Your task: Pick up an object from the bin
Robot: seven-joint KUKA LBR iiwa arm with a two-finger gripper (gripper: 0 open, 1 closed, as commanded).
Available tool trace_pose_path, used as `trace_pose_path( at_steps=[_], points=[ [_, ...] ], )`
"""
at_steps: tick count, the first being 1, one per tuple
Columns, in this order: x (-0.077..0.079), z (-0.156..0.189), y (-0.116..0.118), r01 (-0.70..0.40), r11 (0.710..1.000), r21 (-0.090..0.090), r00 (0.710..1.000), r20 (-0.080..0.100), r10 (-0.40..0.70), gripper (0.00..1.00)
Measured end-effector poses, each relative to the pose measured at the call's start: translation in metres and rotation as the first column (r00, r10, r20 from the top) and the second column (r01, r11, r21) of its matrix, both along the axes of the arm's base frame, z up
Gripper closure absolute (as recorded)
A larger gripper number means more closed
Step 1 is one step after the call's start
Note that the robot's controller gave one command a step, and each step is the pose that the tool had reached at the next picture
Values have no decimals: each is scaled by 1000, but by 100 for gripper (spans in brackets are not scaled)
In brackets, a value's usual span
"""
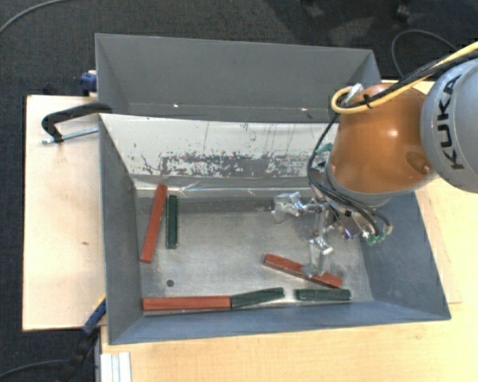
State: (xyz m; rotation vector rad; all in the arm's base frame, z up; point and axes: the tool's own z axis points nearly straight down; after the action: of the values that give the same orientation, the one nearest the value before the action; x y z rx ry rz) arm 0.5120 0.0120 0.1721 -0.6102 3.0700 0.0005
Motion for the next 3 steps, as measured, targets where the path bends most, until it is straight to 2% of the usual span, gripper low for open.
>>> trace_pose_path(
  at_steps=[1, 2, 3],
  points=[
    [-20, -104, -10, 132, 991, -2, 991, -18, -132, 0],
    [-17, -100, -10, 131, 991, -2, 991, -10, -131, 100],
    [0, 20, 33, 122, 993, 2, 993, 2, -122, 100]
  ],
)
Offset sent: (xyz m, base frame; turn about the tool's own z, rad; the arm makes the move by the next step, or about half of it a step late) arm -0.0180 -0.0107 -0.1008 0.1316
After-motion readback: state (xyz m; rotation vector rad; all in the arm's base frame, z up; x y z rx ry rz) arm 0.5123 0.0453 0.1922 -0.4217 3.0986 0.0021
